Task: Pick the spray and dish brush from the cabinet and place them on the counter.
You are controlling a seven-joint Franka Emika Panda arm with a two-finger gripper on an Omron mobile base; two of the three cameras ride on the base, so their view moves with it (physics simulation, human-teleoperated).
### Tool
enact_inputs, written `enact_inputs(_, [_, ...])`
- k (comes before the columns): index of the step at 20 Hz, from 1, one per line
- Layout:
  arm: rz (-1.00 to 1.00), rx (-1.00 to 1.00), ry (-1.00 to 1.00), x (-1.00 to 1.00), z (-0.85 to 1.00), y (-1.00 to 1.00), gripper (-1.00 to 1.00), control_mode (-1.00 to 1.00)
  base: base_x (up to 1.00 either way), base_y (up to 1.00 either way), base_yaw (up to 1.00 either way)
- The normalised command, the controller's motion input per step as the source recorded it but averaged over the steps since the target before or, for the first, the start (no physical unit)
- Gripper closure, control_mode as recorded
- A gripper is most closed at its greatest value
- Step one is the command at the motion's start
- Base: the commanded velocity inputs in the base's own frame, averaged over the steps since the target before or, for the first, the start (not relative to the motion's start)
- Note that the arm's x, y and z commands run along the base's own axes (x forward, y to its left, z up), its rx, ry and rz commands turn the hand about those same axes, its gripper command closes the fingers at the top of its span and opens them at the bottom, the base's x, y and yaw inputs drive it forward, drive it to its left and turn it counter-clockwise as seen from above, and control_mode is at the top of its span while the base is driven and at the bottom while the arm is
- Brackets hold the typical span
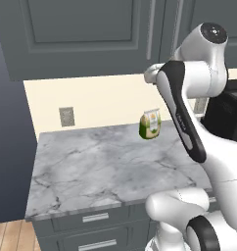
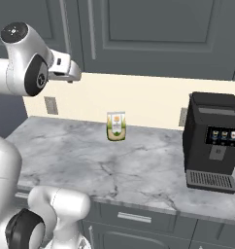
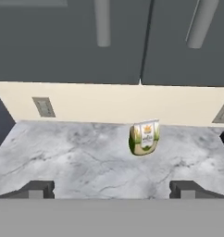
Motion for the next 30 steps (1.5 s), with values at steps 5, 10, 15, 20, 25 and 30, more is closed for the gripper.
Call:
enact_inputs(5, [-0.06, 0.00, -0.14, 0.36, 0.47, 0.07, -1.00, -1.00, 0.00, 0.00, 0.00])
enact_inputs(10, [-0.05, 0.02, -0.21, 0.30, 0.32, 0.12, -1.00, -1.00, 0.00, 0.00, 0.00])
enact_inputs(15, [0.01, 0.00, -0.14, 0.24, 0.36, 0.08, -1.00, -1.00, 0.00, 0.00, 0.00])
enact_inputs(20, [0.04, 0.00, -0.08, 0.26, 0.42, -0.05, -1.00, -1.00, 0.00, 0.00, 0.00])
enact_inputs(25, [0.00, -0.01, 0.00, 0.29, 0.09, -0.04, -1.00, -1.00, 0.00, 0.00, 0.00])
enact_inputs(30, [-0.03, -0.02, 0.00, 0.19, -0.06, 0.05, -1.00, -1.00, 0.00, 0.00, 0.00])
